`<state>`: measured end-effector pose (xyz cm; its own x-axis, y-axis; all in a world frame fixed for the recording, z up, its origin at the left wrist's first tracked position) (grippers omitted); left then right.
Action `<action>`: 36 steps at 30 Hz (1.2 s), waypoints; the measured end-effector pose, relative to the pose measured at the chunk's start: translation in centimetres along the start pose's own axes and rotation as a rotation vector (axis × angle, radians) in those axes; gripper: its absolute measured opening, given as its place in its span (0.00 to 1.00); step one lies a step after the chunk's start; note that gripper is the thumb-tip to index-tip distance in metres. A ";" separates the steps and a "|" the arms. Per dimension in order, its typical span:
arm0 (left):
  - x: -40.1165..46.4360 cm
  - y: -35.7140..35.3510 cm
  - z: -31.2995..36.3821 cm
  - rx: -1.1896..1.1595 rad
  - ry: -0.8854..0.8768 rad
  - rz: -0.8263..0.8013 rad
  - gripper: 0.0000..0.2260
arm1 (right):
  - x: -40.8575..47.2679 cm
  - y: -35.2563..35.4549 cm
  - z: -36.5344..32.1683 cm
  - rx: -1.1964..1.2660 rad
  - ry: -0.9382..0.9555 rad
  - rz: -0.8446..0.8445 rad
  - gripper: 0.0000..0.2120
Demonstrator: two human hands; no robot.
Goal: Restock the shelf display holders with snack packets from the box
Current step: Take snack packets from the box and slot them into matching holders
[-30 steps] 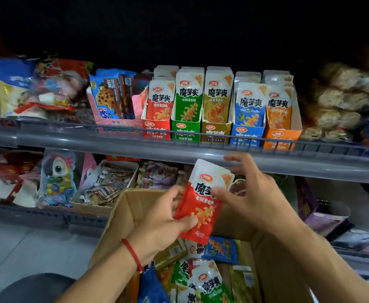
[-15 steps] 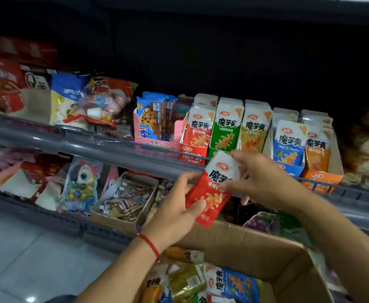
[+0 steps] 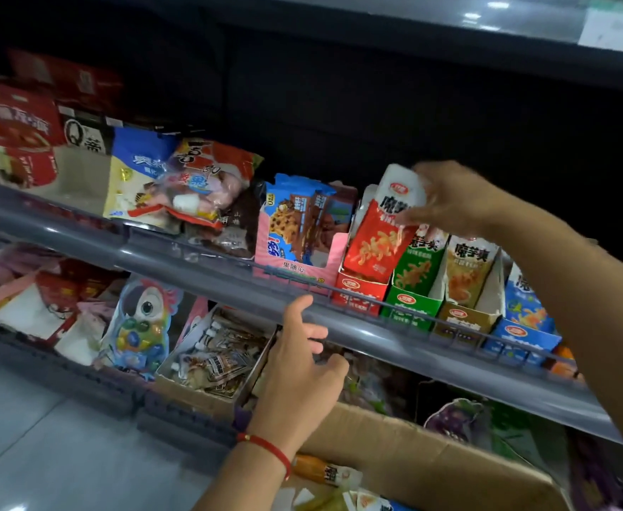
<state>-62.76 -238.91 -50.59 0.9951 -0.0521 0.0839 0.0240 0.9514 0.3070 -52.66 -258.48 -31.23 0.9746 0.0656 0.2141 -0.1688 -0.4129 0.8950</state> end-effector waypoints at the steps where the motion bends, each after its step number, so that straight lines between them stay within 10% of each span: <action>1: 0.0 0.1 0.0 0.000 0.001 -0.006 0.33 | 0.5 -0.9 0.2 -0.014 -0.022 -0.051 0.24; 10: 0.1 0.0 0.0 0.013 0.017 -0.056 0.35 | 2.6 -5.2 -0.5 -0.597 0.083 -0.001 0.40; 24: 0.4 -0.7 0.0 0.061 -0.018 -0.050 0.35 | 3.9 -7.4 -0.1 -0.687 -0.030 -0.165 0.48; 36: 5.0 -3.4 5.1 0.776 -0.587 -0.050 0.37 | 2.4 -6.6 -1.7 -0.628 0.070 -0.133 0.52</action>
<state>-58.39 -243.98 -46.35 0.7835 -0.4303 0.4482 -0.2139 0.4904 0.8448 -49.48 -254.04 -35.94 0.9848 0.1476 0.0914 -0.1217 0.2116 0.9697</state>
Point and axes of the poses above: each hand's wrist, its own x-axis towards the middle knuckle, its own y-axis out of the back of the hand, z = x × y, the point moved 8 cm from there along x, towards the middle knuckle, and after that the axes turned 3 degrees about x, right-handed, at the moved point
